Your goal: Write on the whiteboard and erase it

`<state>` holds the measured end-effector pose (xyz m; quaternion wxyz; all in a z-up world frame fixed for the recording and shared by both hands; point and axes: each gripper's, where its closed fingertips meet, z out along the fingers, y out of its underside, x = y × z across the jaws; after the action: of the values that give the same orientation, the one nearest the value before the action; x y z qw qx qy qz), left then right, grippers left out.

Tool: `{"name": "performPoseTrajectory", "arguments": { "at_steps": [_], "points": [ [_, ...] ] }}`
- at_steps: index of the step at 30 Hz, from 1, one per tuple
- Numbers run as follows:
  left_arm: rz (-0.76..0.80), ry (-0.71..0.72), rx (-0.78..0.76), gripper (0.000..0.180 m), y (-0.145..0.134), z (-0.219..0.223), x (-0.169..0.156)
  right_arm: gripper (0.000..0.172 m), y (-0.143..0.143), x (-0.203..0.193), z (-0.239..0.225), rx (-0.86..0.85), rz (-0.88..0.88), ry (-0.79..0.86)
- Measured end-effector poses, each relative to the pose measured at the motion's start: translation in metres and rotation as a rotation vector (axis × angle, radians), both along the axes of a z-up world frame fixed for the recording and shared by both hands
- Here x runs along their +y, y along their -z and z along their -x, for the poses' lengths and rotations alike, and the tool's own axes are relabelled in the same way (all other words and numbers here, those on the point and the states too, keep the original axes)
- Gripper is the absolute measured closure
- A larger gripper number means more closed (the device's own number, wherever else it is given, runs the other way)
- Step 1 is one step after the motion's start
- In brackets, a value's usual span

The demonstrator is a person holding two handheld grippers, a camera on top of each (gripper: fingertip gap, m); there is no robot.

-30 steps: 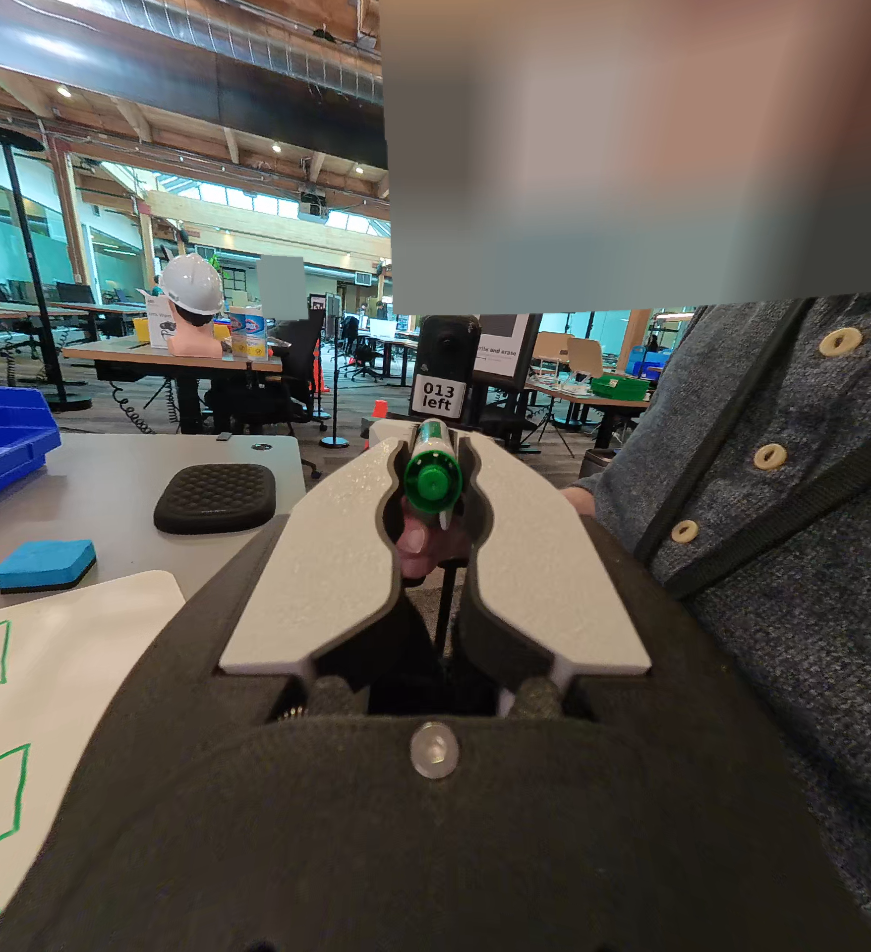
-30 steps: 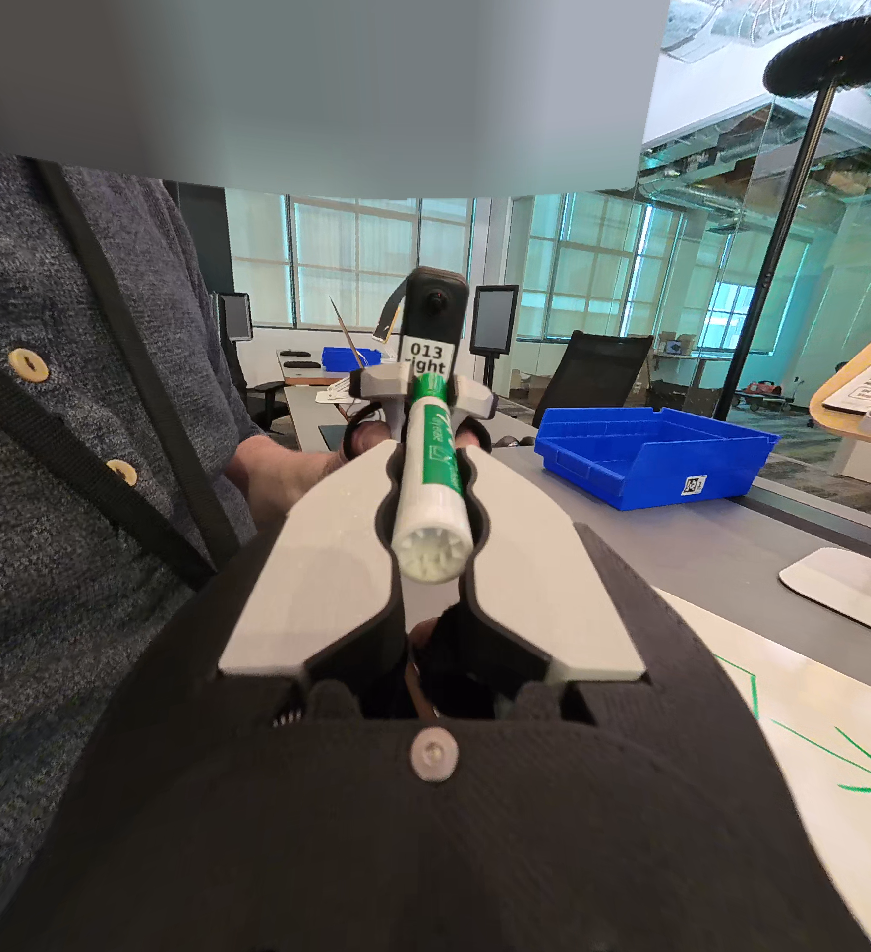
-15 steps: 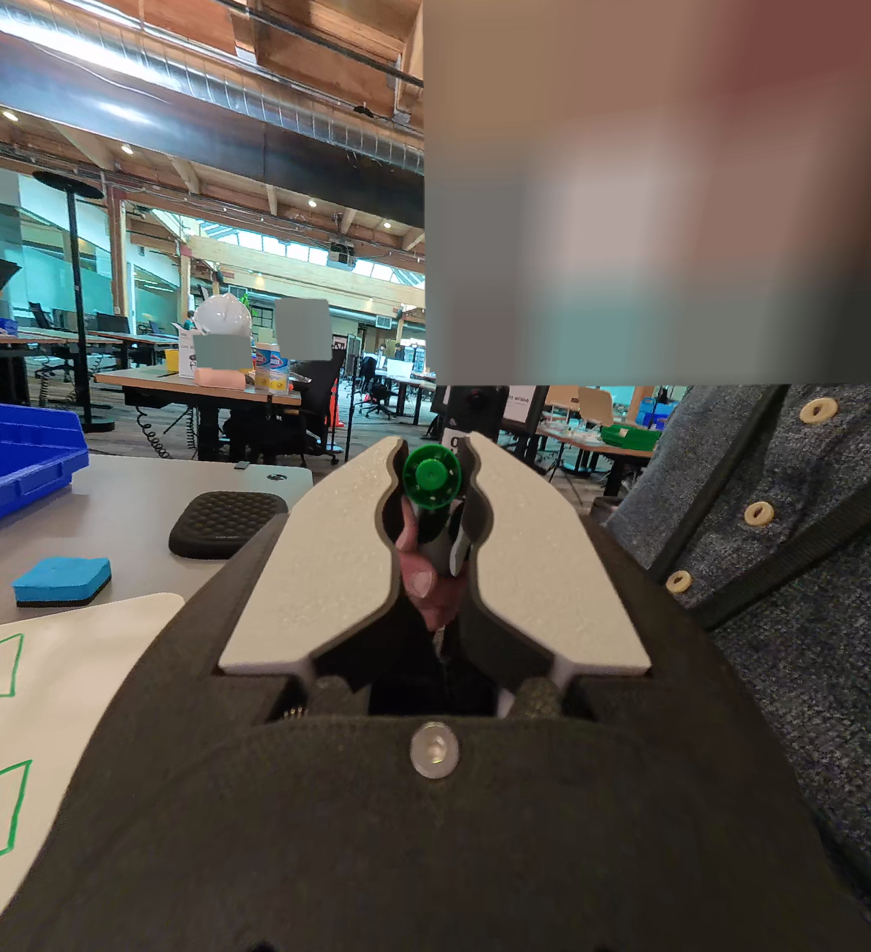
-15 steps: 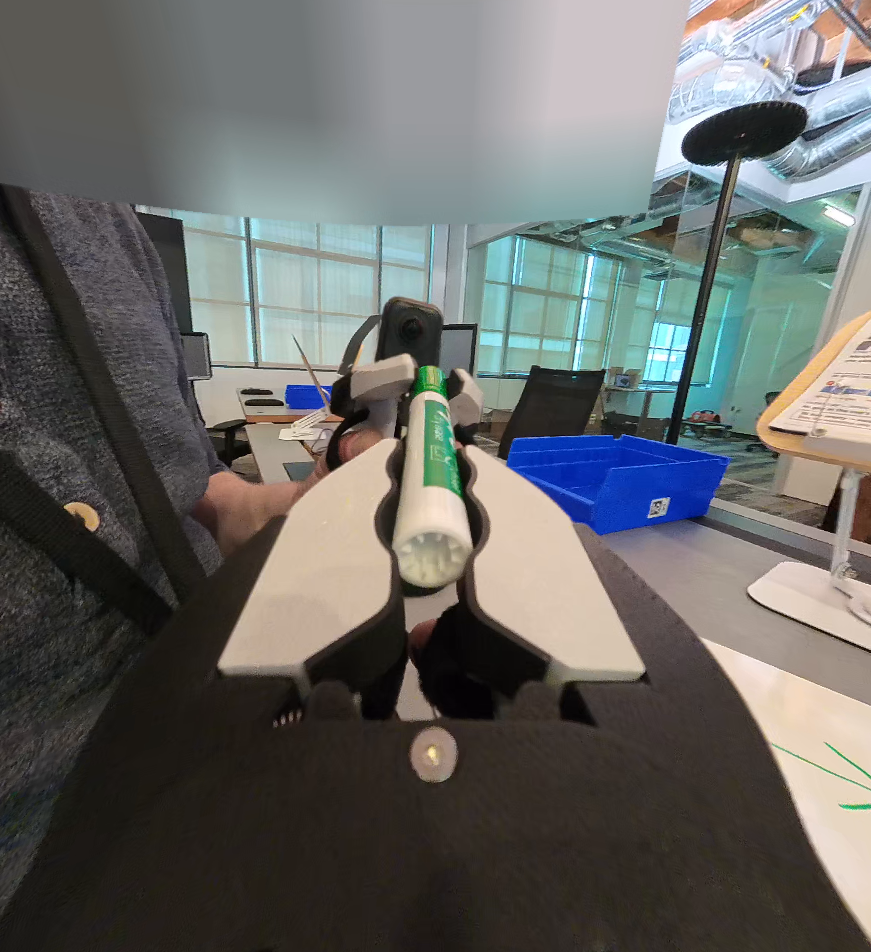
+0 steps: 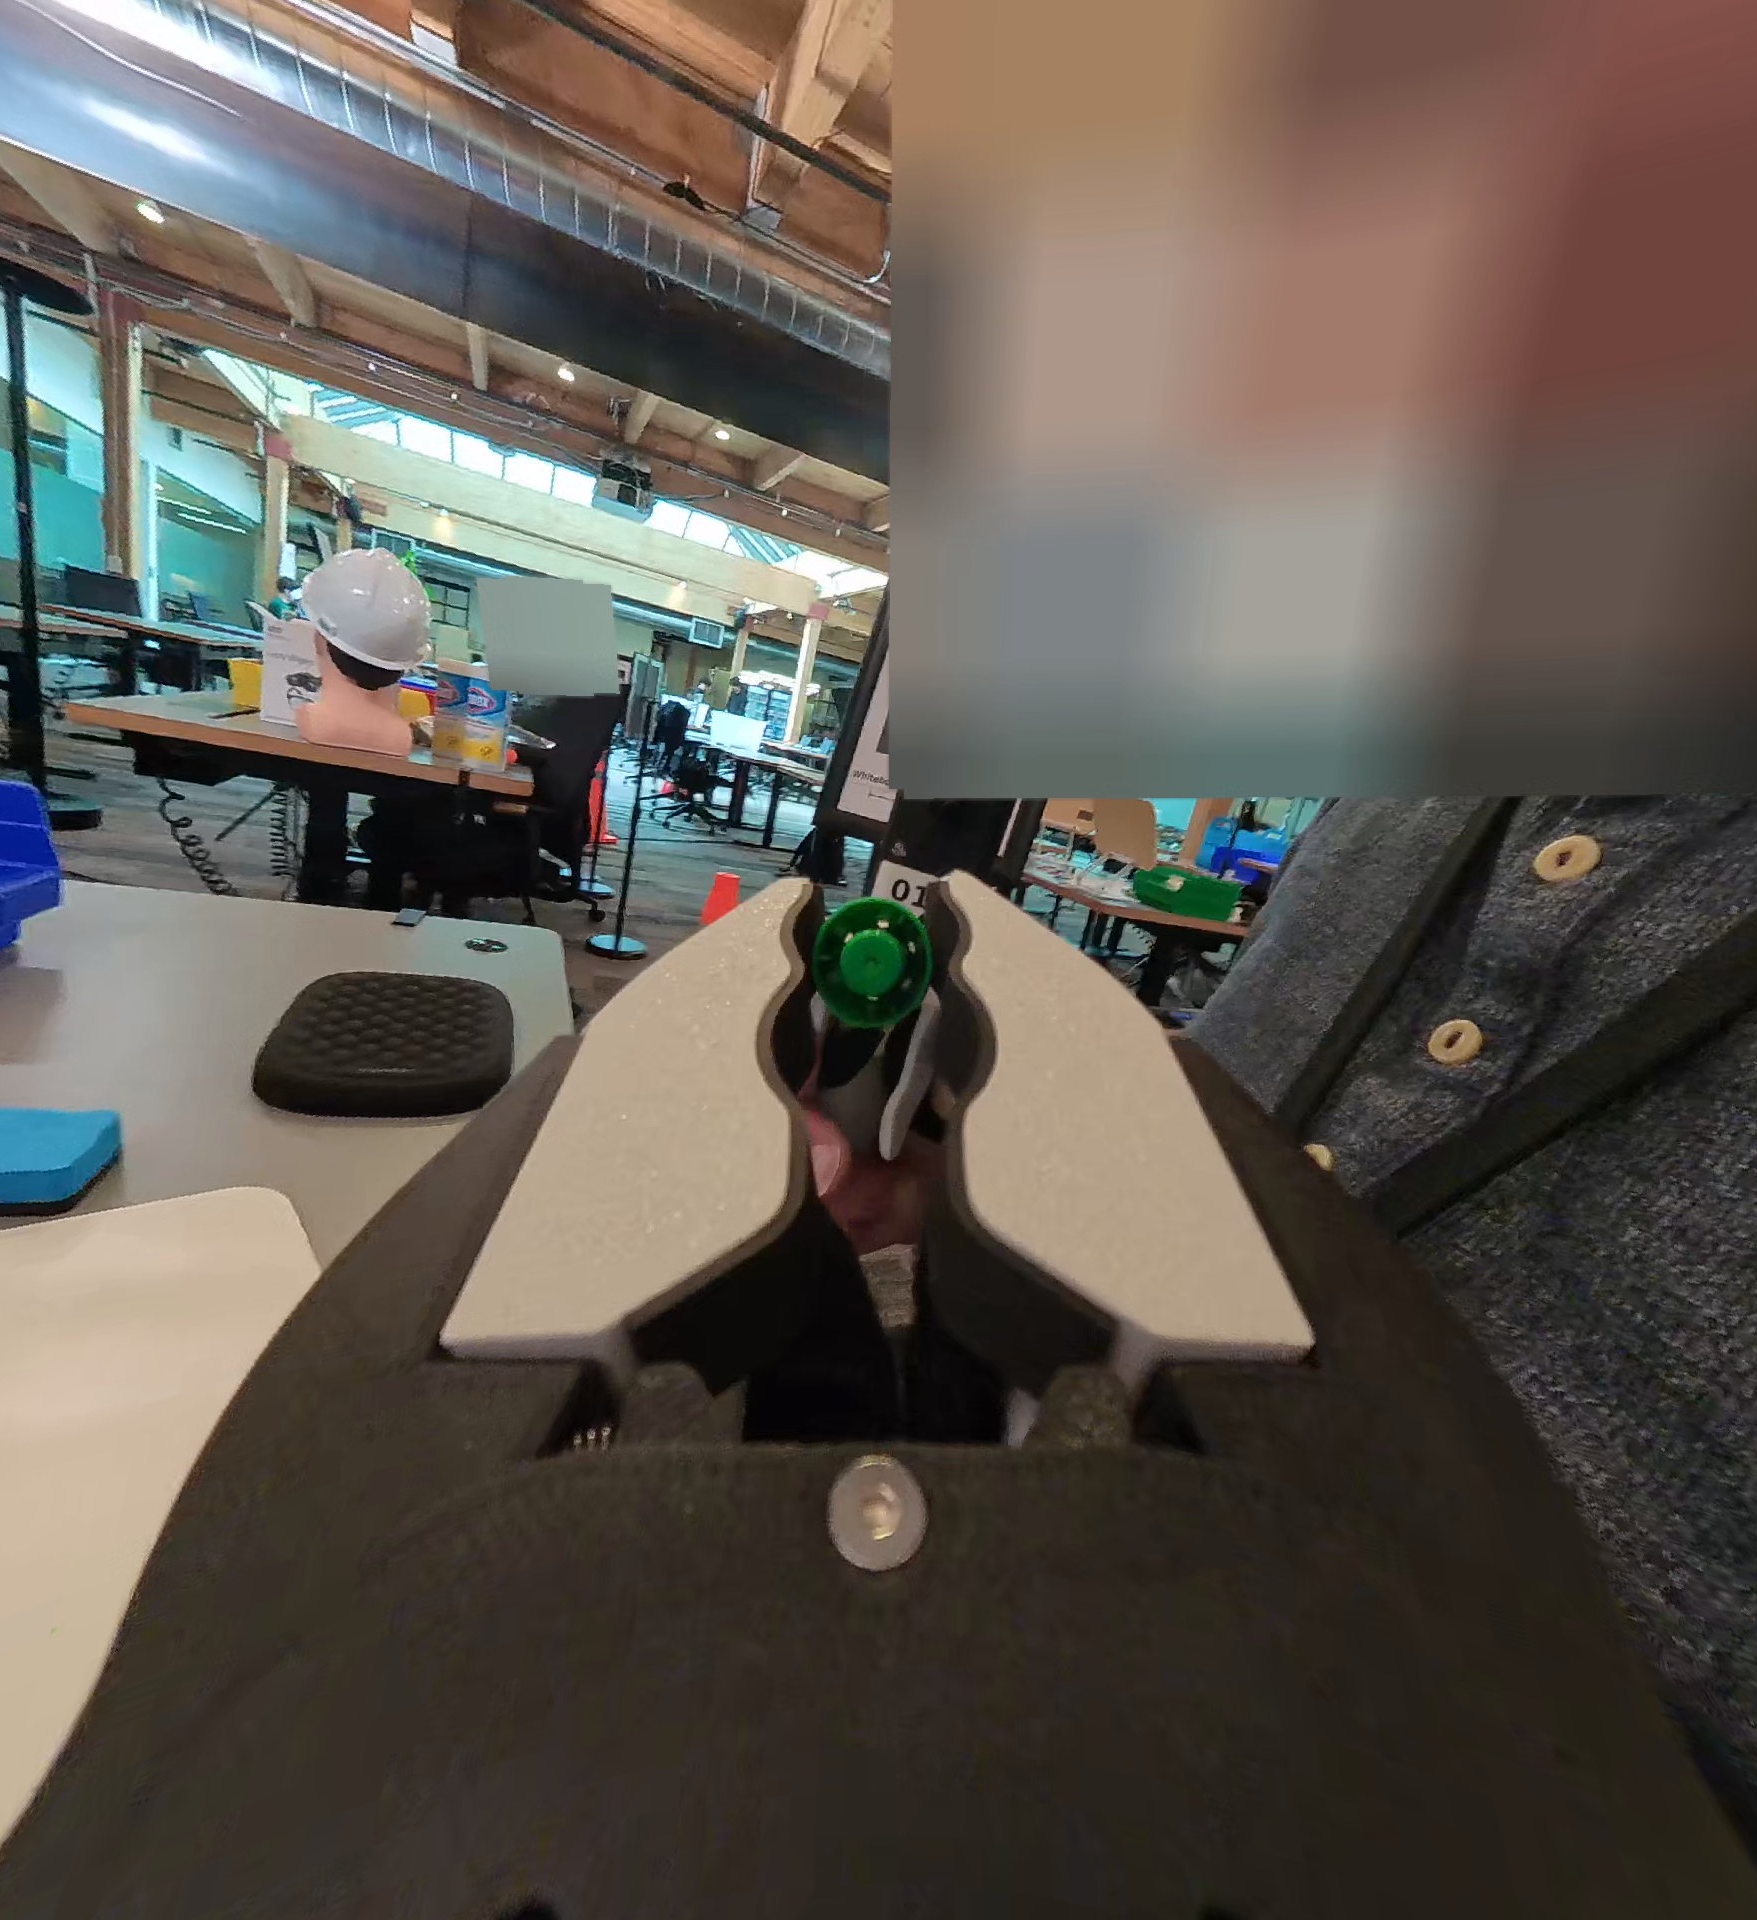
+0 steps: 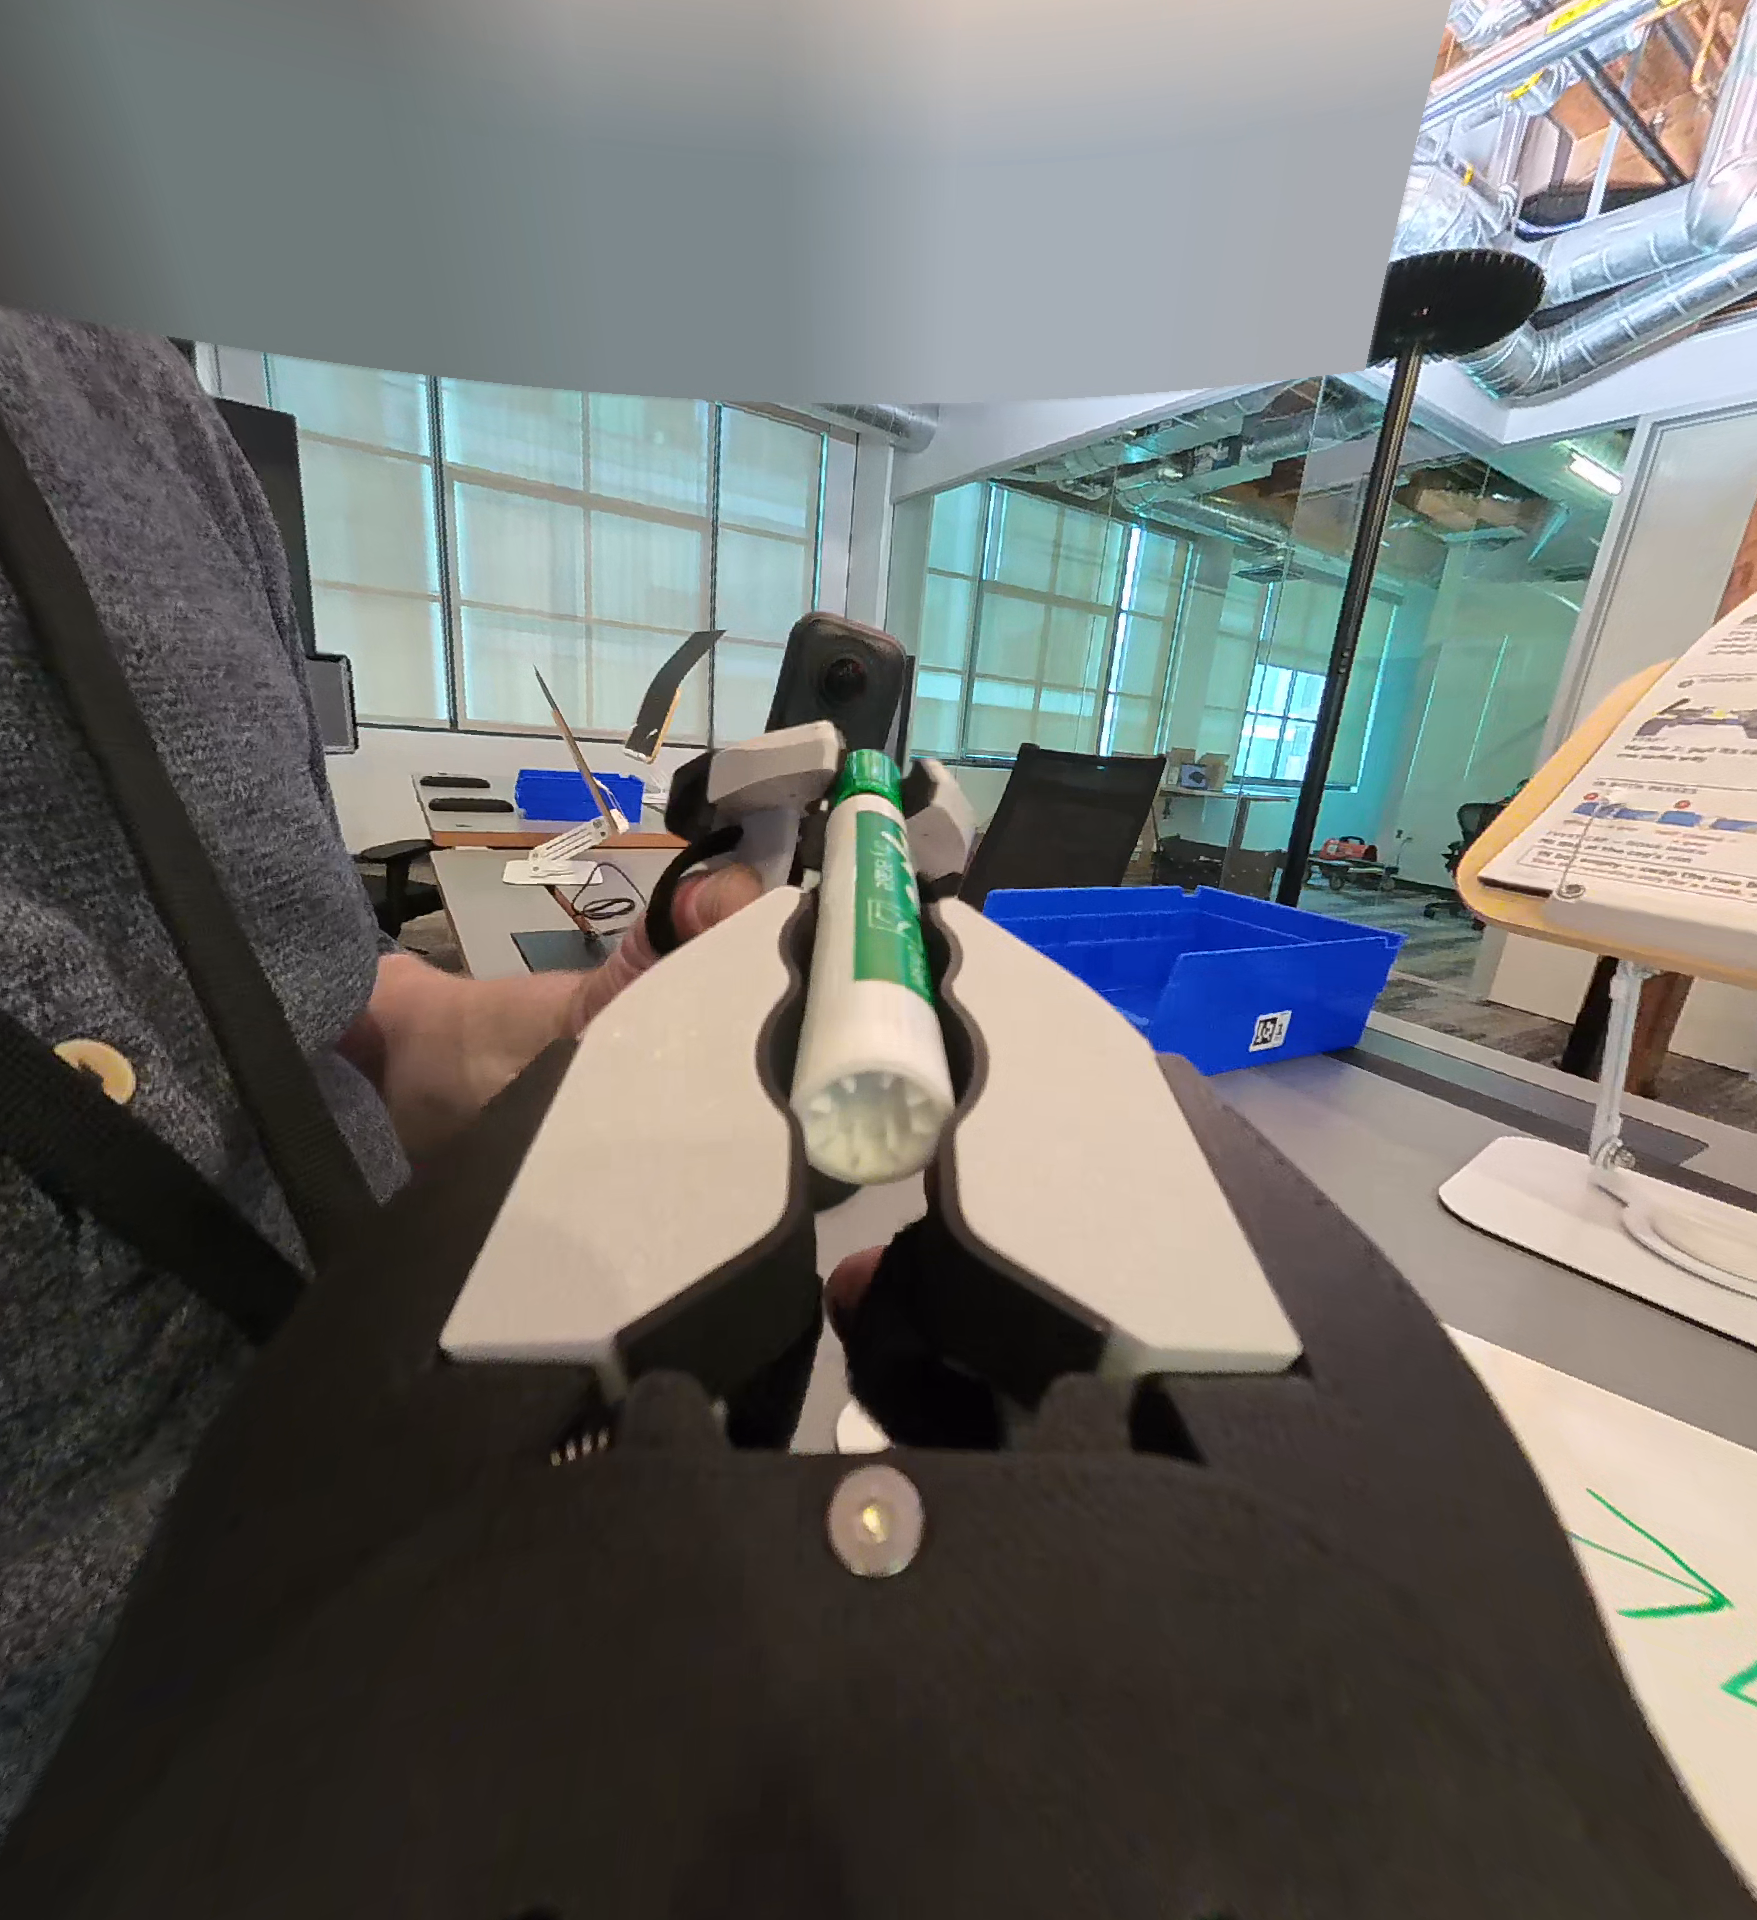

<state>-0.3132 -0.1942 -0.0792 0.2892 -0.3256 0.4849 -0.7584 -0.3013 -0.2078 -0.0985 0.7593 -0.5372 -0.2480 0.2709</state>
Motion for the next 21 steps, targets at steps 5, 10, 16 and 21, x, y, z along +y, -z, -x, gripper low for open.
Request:
{"name": "performPoseTrajectory", "arguments": {
  "at_steps": [5,10,16,21],
  "points": [
    [0.031,0.025,-0.013,0.16,-0.002,0.002,-0.003,0.151,-0.002,-0.001,0.002,0.007,-0.008,-0.011],
    [0.019,0.004,0.007,0.16,0.0,0.0,-0.002,0.151,-0.001,0.001,0.003,-0.012,-0.007,0.009],
    [-0.017,-0.013,0.039,0.16,0.008,-0.003,0.005,0.151,0.003,0.006,0.001,-0.036,0.033,0.019],
    [-0.092,-0.048,0.087,0.161,0.012,-0.007,0.01,0.144,0.008,0.014,-0.013,-0.183,0.085,0.108]
  ]
}}
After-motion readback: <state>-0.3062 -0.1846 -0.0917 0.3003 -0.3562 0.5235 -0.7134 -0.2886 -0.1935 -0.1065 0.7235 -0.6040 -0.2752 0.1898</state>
